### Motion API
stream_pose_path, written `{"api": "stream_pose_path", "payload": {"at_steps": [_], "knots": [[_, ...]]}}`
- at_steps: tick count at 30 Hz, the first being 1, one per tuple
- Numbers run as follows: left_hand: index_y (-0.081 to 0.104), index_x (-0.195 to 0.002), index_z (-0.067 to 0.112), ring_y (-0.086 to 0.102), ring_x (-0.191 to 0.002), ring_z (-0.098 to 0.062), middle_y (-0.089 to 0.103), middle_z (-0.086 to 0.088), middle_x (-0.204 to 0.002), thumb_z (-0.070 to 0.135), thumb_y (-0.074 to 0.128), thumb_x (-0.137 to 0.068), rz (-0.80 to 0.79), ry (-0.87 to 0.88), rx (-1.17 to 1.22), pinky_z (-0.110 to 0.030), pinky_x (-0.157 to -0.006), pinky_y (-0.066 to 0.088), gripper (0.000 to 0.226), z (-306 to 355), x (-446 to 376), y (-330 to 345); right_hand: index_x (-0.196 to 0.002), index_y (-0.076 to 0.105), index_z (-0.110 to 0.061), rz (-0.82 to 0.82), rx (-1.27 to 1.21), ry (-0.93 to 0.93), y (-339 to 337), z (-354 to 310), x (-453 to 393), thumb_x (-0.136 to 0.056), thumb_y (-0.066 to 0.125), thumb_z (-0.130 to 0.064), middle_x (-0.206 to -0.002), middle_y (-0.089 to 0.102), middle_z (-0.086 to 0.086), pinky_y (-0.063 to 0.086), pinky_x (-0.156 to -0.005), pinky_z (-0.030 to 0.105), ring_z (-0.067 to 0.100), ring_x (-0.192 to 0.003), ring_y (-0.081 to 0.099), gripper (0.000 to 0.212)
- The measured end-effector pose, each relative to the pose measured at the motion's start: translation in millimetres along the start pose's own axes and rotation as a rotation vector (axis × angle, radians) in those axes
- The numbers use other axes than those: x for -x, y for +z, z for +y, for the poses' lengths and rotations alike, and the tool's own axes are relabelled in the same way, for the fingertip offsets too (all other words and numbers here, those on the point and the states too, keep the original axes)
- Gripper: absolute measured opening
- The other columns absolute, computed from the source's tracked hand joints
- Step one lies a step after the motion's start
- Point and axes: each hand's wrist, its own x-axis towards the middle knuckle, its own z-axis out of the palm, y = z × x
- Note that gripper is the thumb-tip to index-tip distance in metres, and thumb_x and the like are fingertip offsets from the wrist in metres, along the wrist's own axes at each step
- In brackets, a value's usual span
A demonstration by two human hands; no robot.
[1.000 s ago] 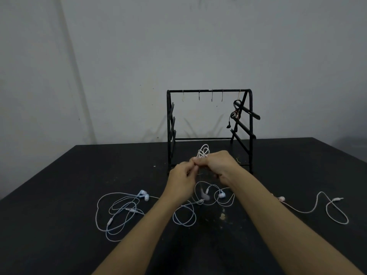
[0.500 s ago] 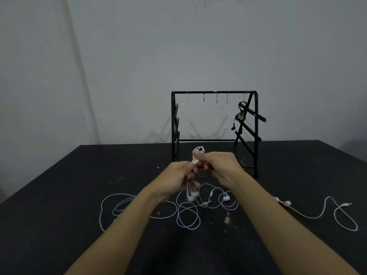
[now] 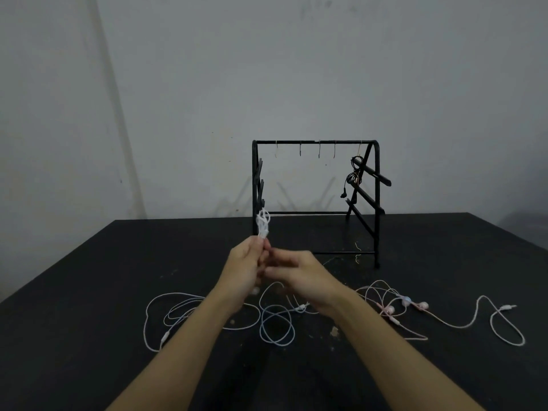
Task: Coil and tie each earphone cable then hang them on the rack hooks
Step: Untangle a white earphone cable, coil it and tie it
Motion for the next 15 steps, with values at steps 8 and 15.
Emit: {"api": "stream_pose_path", "payload": {"at_steps": [8, 15], "knots": [[0.058, -0.085, 0.007, 0.039, -0.043, -0.001, 0.047, 0.005, -0.059, 0.024, 0.037, -0.100, -0.041, 0.168, -0.431, -0.017, -0.040, 0.032, 0.031, -2.7, 4.3, 2.2, -0.081, 0.074, -0.021, 0.438, -0.022, -0.103, 4.8, -4.0, -4.2, -0.087, 0.064, -0.022, -0.078, 0.072, 0.009, 0.050, -0.055, 0.021, 0.014, -0.070, 0.063, 0.012], [0.057, -0.084, 0.012, 0.044, -0.044, -0.005, 0.052, 0.002, -0.064, 0.024, 0.037, -0.100, -0.185, 0.057, -0.380, -0.021, -0.037, 0.035, 0.028, -1.0, 8.5, 1.2, -0.076, 0.072, -0.012, 0.525, -0.076, -0.076, -5.7, -7.4, -6.8, -0.086, 0.065, -0.020, -0.068, 0.068, 0.008, 0.048, -0.052, 0.023, 0.014, -0.061, 0.063, 0.015]]}}
